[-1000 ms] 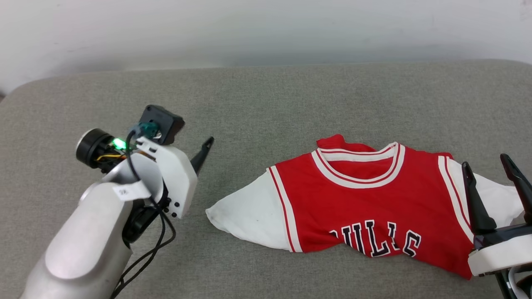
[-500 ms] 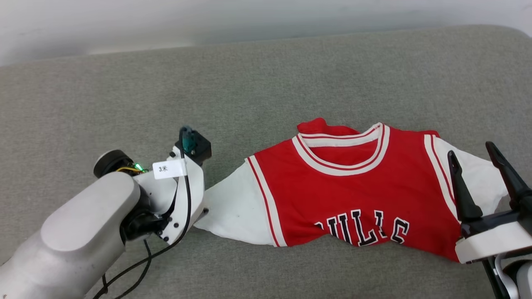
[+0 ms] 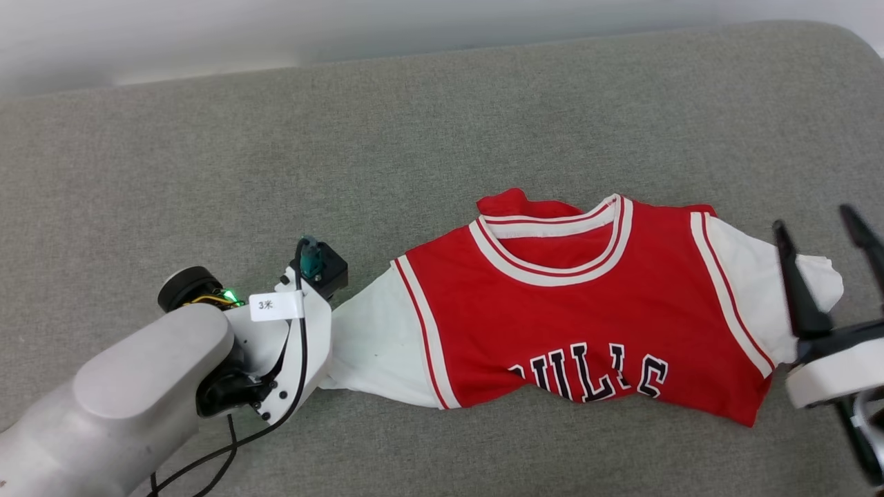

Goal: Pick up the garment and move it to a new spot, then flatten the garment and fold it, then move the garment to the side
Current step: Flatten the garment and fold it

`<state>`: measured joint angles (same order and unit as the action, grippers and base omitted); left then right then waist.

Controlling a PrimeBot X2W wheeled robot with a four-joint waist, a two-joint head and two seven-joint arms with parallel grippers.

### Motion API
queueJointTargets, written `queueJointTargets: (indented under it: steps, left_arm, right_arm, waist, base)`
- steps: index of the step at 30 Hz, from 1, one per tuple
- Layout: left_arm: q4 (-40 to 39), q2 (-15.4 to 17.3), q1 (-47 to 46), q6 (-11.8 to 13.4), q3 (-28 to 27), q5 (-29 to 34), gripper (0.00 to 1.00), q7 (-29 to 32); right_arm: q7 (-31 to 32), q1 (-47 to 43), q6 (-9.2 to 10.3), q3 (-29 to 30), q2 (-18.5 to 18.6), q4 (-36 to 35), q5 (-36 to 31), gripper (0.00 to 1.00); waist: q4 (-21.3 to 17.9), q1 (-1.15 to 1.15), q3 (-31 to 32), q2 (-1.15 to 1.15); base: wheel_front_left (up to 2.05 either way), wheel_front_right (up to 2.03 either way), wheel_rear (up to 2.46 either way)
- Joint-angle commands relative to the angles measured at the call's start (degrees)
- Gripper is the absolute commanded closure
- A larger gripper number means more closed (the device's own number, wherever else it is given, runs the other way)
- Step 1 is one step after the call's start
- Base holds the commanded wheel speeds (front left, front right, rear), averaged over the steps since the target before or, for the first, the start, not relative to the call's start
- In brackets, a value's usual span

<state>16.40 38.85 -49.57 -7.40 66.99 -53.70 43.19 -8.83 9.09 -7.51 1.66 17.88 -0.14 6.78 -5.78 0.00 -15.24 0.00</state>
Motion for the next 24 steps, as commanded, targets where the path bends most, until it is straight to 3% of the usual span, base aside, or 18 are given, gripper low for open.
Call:
queueJointTargets:
  steps: [1, 4, 7, 13, 14, 18, 24]
  left_arm:
    - [0.23, 0.46, -0.02, 0.02, 0.68, 0.01, 1.0, -0.39]
    - [-0.79, 2.71, -1.84, 0.1, 1.13, 0.1, 1.0, -2.64]
    - [-1.86, 3.67, -2.85, 0.09, 1.37, -0.39, 1.0, -4.58]
    - [-3.62, 4.48, -4.85, 0.09, 1.58, -0.76, 1.0, -6.68]
    - [-4.21, 3.92, -6.23, 0.09, 1.89, -0.18, 1.0, -7.2]
    - [-5.0, 3.43, -8.2, 0.09, 2.09, 0.15, 1.0, -7.84]
    - [-6.24, 3.56, -10.9, 0.09, 2.51, 1.3, 1.0, -8.56]
  right_arm:
    - [0.4, 0.84, 0.04, 0.31, 0.98, -0.33, 0.31, 0.0]
    - [4.74, 3.05, 0.04, 0.93, 5.98, -0.84, 1.53, 0.0]
    - [13.59, 4.89, 0.04, 0.09, 11.74, -0.88, 4.88, 0.0]
    - [36.29, 9.52, 0.04, -5.61, 24.11, 1.88, 20.24, 0.0]
    - [47.28, 11.77, 0.04, -9.25, 28.88, 4.32, 27.6, 0.0]
    - [55.64, 14.61, 0.04, -11.68, 30.59, 8.51, 32.92, 0.0]
    - [58.76, 18.8, 0.04, -12.36, 28.2, 15.34, 35.38, 0.0]
  waist:
    - [0.1, 0.0, 0.17, 0.0]
    - [0.46, 0.0, 0.49, 0.0]
    - [0.96, 0.0, 0.63, 0.0]
    - [2.01, 0.0, -0.41, 0.0]
    - [2.67, 0.0, -1.54, 0.0]
    - [3.56, 0.0, -3.45, 0.0]
    - [4.81, 0.0, -6.56, 0.0]
  base:
    - [0.0, 0.0, 0.0]
    - [0.0, 0.0, 0.0]
    - [0.0, 0.0, 0.0]
    - [0.0, 0.0, 0.0]
    - [0.0, 0.0, 0.0]
    - [0.0, 0.0, 0.0]
    - [0.0, 0.0, 0.0]
